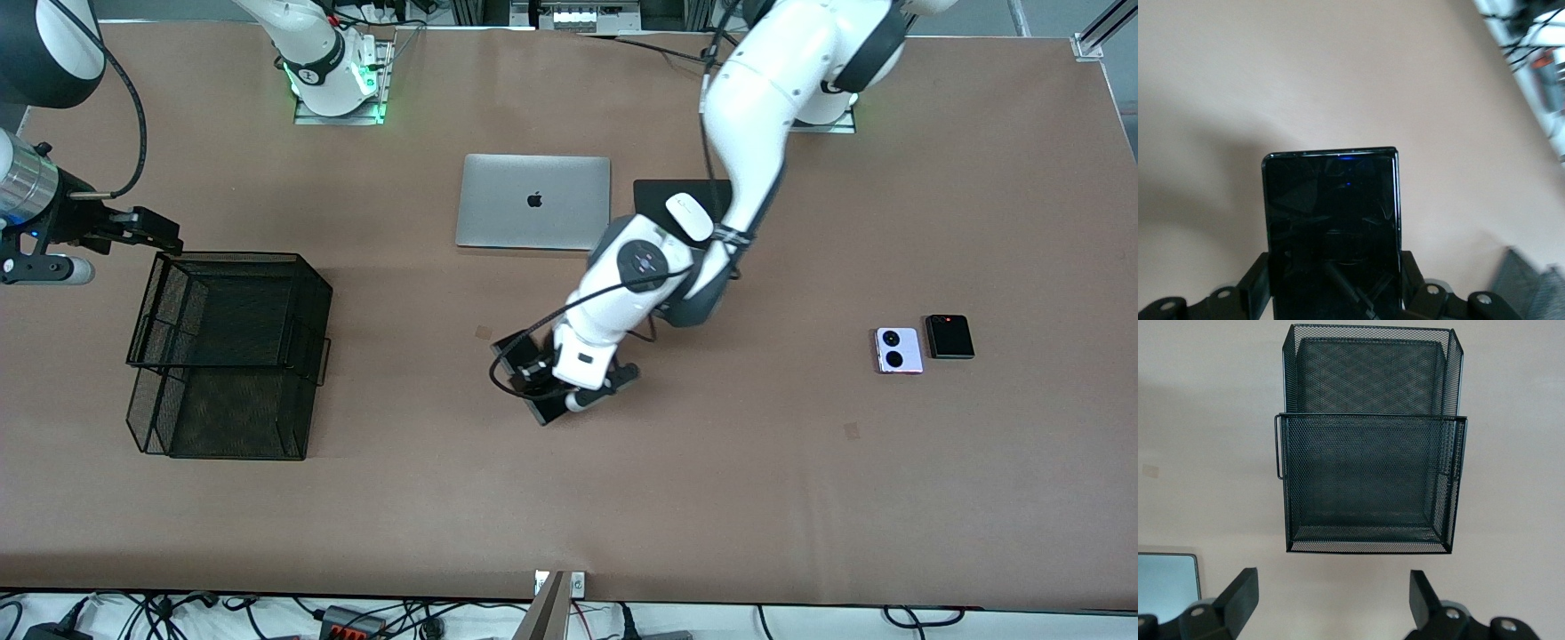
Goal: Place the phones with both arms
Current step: 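Lower the black phone onto the table and open the left gripper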
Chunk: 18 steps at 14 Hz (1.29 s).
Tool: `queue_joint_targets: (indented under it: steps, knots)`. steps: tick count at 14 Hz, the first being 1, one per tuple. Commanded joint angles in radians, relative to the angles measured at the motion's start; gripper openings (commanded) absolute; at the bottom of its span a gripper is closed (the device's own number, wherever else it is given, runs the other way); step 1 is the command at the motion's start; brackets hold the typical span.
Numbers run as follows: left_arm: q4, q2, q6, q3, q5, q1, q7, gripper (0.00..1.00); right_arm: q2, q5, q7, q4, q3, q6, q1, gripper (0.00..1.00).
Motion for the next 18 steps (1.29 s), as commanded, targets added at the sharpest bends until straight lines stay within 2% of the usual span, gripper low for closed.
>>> queue_joint_targets:
  steps: [1,4,6,8,12,13,14,15,18]
  knots:
    - [0.07,0.059,0.055,0.05,-0.035,-0.069,-0.071,0.35,0.035,-0.004,0.001,-0.001,0.002,0.018,-0.001,1.0]
    - [0.128,0.093,0.053,0.127,-0.023,-0.158,-0.004,0.36,0.066,-0.01,0.001,-0.001,0.001,0.035,-0.003,1.0]
    - [0.139,0.126,0.044,0.159,-0.024,-0.203,0.236,0.36,0.083,-0.01,0.001,-0.001,0.002,0.037,-0.004,1.0]
    - [0.135,0.129,0.026,0.173,-0.02,-0.208,0.36,0.36,0.089,-0.01,0.001,-0.001,0.001,0.037,-0.003,1.0]
    - [0.138,0.149,-0.104,0.242,-0.019,-0.244,0.457,0.35,0.111,-0.01,0.001,-0.001,0.001,0.035,-0.003,1.0]
    - [0.138,0.149,-0.121,0.242,-0.021,-0.247,0.457,0.45,0.112,-0.012,-0.001,-0.001,0.001,0.035,-0.003,1.0]
    - [0.138,0.149,-0.125,0.242,-0.021,-0.247,0.457,0.65,0.112,-0.012,-0.001,-0.001,0.001,0.032,-0.003,1.0]
    - [0.138,0.149,-0.125,0.242,-0.021,-0.249,0.454,1.0,0.12,-0.012,-0.001,-0.001,0.001,0.029,-0.001,1.0]
    - [0.138,0.142,-0.135,0.237,-0.026,-0.249,0.443,1.0,0.125,-0.012,-0.001,-0.001,0.002,0.027,0.002,1.0]
